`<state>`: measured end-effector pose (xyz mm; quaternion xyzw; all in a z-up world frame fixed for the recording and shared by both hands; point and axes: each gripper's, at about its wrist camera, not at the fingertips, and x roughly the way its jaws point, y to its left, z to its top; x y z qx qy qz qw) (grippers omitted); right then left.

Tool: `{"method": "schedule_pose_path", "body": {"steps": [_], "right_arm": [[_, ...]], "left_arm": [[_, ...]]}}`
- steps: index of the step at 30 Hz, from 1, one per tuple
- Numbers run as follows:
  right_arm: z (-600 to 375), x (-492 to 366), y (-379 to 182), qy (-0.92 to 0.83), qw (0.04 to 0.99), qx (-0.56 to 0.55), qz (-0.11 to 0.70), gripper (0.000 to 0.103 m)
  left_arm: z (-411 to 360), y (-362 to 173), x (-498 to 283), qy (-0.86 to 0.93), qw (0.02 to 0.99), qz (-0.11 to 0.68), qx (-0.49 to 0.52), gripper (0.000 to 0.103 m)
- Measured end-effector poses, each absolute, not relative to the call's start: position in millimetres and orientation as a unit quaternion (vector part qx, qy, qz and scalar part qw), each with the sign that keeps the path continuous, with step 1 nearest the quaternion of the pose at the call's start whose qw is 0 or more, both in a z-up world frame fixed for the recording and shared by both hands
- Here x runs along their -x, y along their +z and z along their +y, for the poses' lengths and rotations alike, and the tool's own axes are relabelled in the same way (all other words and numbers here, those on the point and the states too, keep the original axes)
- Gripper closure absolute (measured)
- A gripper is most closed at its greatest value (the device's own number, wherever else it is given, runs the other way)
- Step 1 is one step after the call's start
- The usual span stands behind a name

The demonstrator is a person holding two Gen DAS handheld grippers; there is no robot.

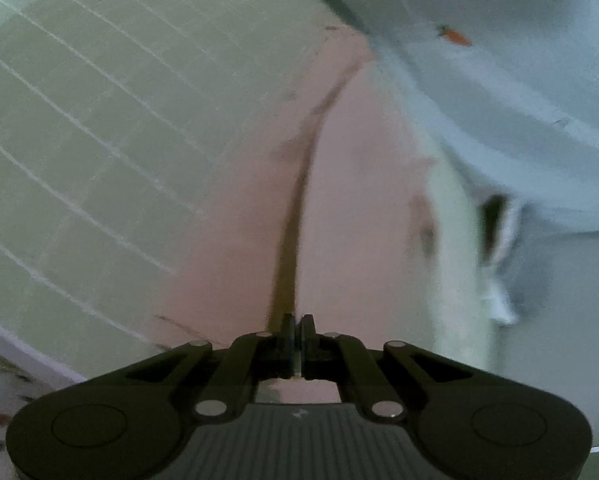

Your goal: Fold clothes

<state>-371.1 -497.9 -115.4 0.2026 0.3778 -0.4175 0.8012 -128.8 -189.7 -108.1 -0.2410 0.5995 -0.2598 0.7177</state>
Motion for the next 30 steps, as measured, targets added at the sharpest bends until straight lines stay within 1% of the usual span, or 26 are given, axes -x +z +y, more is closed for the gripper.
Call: {"method": "schedule_pose_path", "body": {"steps": [7,8,9,10,12,14,16,18,23,27,30], "right_arm": [[-496.5,370.4,-116.1,-0.417,0.803,-0.2,0.376,0.0],[-496.7,370.7,-116.0,-0.417,0.803,-0.2,0.375,0.0],[-496.8,369.9,-115.8,-0.418,0.802,-0.201,0.376,0.0],[-497.0,369.2,-115.6,-0.419,0.801,-0.202,0.376,0.0],[-498.0,367.2,-114.9,-0.416,0.803,-0.205,0.374,0.0],[-500.9,364.9,-114.1,-0.411,0.806,-0.21,0.371,0.0],[-503.7,362.2,-113.1,-0.407,0.808,-0.22,0.365,0.0],[-505.3,357.9,-112.5,-0.404,0.809,-0.223,0.364,0.0],[-510.9,346.5,-113.1,-0.407,0.808,-0.222,0.363,0.0],[-523.4,338.7,-112.5,-0.412,0.805,-0.232,0.359,0.0],[-537.1,331.8,-109.8,-0.42,0.805,-0.236,0.348,0.0]], "left_arm": [[-191.5,-123.7,130.0,-0.213,0.729,0.62,0.196,0.099],[-191.7,-125.9,130.1,-0.207,0.73,0.623,0.189,0.094],[-192.8,-126.4,130.0,-0.203,0.733,0.623,0.182,0.084],[-195.9,-122.0,129.1,-0.209,0.74,0.615,0.175,0.077],[-202.4,-112.0,128.3,-0.217,0.757,0.596,0.154,0.059],[-209.1,-102.5,127.9,-0.221,0.774,0.579,0.128,0.051],[-214.7,-97.6,126.6,-0.22,0.783,0.571,0.11,0.047],[-222.2,-95.6,122.3,-0.213,0.789,0.569,0.093,0.04],[-224.4,-99.3,109.2,-0.191,0.795,0.573,0.064,0.036],[-232.8,-95.1,93.9,-0.178,0.805,0.562,0.058,0.022],[-236.5,-92.0,84.2,-0.177,0.816,0.547,0.057,0.018]]}}
